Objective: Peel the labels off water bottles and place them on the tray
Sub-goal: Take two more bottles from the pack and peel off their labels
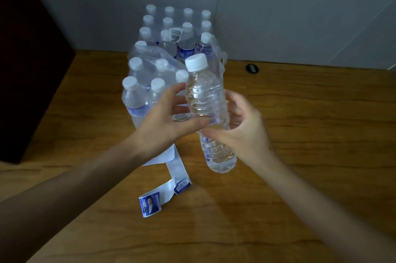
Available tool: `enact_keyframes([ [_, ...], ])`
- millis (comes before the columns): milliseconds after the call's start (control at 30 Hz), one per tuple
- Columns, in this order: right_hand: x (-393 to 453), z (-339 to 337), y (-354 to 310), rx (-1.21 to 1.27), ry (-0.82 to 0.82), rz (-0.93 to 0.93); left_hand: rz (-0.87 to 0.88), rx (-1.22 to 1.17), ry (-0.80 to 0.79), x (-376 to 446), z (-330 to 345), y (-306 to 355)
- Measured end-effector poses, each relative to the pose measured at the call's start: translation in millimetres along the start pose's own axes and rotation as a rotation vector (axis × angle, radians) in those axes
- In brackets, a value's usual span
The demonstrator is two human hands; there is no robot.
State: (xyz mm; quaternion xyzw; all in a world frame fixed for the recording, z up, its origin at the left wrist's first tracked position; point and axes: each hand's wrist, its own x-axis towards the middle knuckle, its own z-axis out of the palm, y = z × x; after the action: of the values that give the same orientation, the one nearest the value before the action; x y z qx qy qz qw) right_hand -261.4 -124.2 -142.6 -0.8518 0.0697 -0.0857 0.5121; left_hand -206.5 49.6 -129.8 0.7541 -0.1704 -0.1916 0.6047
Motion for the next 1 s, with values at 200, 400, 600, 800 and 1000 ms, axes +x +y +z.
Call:
enact_keyframes([
  [200,-2,2,11,0.016,-0.063,-0.034,0.109,-0.006,0.095,12,22,10],
  [400,11,-29,29,-0.438,-0.048,-0.095,0.158,0.319,0.172,21,39,-29],
  [600,9,-36,53,-0.654,0.002,0.032,0.089,0.406,0.138,35,54,-78],
  [800,6,-35,57,-0.695,0.077,0.024,0.005,0.440,0.120,36,58,-108],
  [1000,7,-35,53,-0.536,0.067,0.054,-0.016,0.428,0.125,34,49,-108],
])
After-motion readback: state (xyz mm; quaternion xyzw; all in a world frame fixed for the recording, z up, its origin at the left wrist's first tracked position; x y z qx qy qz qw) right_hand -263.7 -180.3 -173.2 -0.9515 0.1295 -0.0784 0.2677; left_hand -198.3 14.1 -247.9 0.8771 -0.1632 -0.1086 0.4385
